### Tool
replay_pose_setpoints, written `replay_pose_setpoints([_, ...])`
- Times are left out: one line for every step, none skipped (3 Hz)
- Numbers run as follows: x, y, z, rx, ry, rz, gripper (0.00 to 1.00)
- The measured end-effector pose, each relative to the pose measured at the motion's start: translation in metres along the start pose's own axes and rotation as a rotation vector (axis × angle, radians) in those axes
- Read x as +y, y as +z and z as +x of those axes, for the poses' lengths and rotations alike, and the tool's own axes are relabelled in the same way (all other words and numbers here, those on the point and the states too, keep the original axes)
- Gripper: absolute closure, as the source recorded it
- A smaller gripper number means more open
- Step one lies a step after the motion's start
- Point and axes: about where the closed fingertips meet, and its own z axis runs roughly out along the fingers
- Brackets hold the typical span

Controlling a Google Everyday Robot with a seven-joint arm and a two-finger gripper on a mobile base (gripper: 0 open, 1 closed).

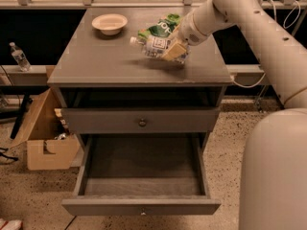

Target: Pick blue plastic bottle from middle drawer and place on counter

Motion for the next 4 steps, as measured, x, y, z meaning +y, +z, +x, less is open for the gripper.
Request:
replay_pose_setpoints([-0.009, 0.018, 0.008, 0.014, 0.033, -0.032, 0.58])
replay_pose_setpoints([-0.016, 0.027, 0.015, 0.029, 0.051, -0.045, 0.34])
replay_pose_setpoints([-0.021, 0.027, 0.019, 0.03, 0.061, -0.043, 0.11])
replay_pose_setpoints([-0.027, 0.021, 0.021, 0.022, 0.067, -0.026, 0.0])
